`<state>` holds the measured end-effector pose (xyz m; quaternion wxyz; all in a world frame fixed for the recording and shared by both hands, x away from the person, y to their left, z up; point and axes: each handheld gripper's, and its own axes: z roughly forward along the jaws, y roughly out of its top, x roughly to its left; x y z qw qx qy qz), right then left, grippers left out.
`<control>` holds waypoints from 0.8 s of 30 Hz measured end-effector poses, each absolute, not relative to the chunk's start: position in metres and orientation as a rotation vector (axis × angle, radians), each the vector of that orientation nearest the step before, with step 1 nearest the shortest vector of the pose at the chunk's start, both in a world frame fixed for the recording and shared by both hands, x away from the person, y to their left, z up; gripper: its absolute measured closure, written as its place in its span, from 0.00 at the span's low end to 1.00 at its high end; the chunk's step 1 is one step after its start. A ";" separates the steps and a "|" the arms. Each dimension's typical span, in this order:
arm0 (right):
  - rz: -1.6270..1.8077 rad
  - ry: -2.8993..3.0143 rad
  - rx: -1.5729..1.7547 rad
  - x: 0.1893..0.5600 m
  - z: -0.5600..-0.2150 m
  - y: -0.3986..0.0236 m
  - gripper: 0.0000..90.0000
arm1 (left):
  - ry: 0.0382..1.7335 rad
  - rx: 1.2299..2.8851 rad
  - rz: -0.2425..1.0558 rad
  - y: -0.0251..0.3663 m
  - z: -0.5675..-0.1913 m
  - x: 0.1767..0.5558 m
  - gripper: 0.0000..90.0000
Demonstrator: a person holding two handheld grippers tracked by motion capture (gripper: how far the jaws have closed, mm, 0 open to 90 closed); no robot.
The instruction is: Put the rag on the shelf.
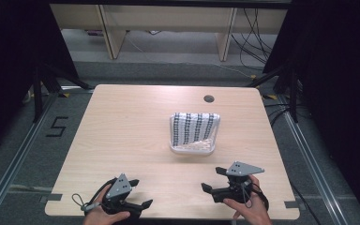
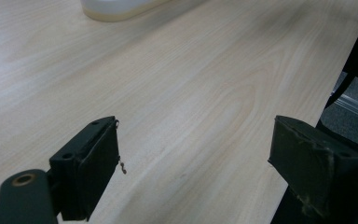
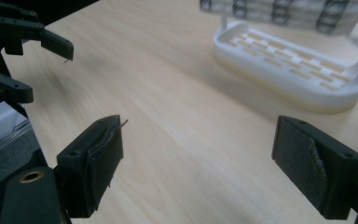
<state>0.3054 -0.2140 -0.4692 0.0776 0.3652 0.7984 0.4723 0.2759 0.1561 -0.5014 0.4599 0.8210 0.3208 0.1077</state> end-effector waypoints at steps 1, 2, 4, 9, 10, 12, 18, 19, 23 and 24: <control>1.394 2.410 1.079 0.305 -0.473 -0.214 0.19 | 0.792 2.019 0.263 0.154 -0.501 0.274 0.17; 1.376 2.410 1.068 0.304 -0.476 -0.214 0.19 | 0.788 2.032 0.266 0.154 -0.501 0.273 0.17; 1.365 2.429 1.074 0.301 -0.480 -0.213 0.19 | 0.783 2.033 0.267 0.153 -0.501 0.271 0.17; 1.304 2.445 1.050 0.296 -0.484 -0.216 0.19 | 0.765 2.058 0.270 0.153 -0.504 0.267 0.17; 1.303 2.448 1.061 0.294 -0.485 -0.217 0.19 | 0.750 2.095 0.287 0.155 -0.503 0.268 0.17; 1.299 2.451 1.038 0.294 -0.487 -0.218 0.19 | 0.766 2.051 0.274 0.152 -0.505 0.269 0.17; 1.283 2.460 1.037 0.295 -0.489 -0.218 0.19 | 0.768 2.062 0.272 0.150 -0.505 0.268 0.17; 1.284 2.458 1.039 0.295 -0.489 -0.218 0.19 | 0.772 2.061 0.269 0.149 -0.505 0.268 0.17; 1.288 2.459 1.033 0.295 -0.489 -0.217 0.19 | 0.753 2.090 0.278 0.150 -0.506 0.269 0.17; 1.290 2.460 1.032 0.295 -0.489 -0.217 0.19 | 0.746 2.085 0.275 0.149 -0.507 0.270 0.17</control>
